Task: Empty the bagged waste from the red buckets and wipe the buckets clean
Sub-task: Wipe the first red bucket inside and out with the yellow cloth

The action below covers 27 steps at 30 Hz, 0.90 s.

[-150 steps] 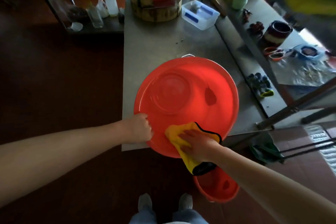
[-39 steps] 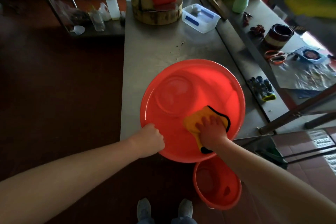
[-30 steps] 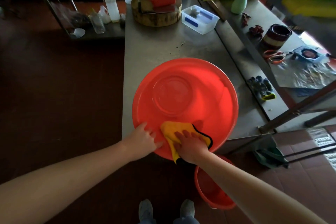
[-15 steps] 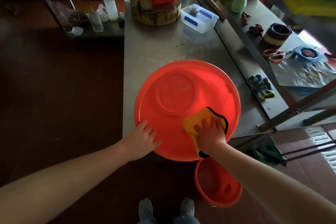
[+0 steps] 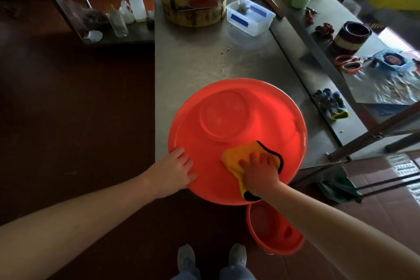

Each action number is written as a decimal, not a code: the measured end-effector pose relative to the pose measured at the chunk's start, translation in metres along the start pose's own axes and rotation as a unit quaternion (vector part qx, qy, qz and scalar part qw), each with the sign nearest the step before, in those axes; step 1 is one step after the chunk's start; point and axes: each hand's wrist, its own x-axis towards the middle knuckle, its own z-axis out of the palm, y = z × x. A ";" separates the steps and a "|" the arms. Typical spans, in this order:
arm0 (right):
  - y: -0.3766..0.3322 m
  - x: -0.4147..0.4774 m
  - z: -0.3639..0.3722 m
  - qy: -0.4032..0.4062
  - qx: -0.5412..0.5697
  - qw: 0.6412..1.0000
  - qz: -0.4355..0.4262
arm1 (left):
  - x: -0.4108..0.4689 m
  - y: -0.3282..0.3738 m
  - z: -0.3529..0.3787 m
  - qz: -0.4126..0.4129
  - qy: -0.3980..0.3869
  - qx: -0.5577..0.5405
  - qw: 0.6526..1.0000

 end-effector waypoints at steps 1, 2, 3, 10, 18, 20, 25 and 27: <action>0.001 0.003 0.003 0.005 -0.003 1.000 0.001 | 0.001 0.000 -0.002 0.001 -0.002 0.007 1.000; 0.000 0.006 0.006 0.007 -0.001 1.000 0.002 | 0.003 0.000 -0.004 0.001 -0.006 0.014 1.000; -0.003 0.011 0.009 0.005 0.004 1.000 0.000 | 0.006 0.001 -0.007 0.000 -0.012 0.020 1.000; -0.021 0.076 0.019 -0.024 0.107 0.994 -0.010 | 0.024 -0.007 -0.025 0.012 -0.066 0.022 0.998; -0.031 0.151 0.007 -0.076 0.125 0.989 0.000 | 0.029 -0.010 -0.023 0.011 -0.044 -0.014 0.999; -0.032 0.155 0.004 -0.079 0.104 0.991 -0.009 | 0.031 -0.013 -0.019 0.004 -0.021 -0.023 1.000; -0.031 0.125 0.000 -0.110 0.075 0.990 -0.051 | 0.029 -0.015 -0.018 -0.003 -0.036 -0.037 0.999; -0.029 0.102 -0.006 -0.101 0.074 0.990 -0.059 | 0.030 -0.022 -0.022 -0.008 -0.051 -0.030 0.998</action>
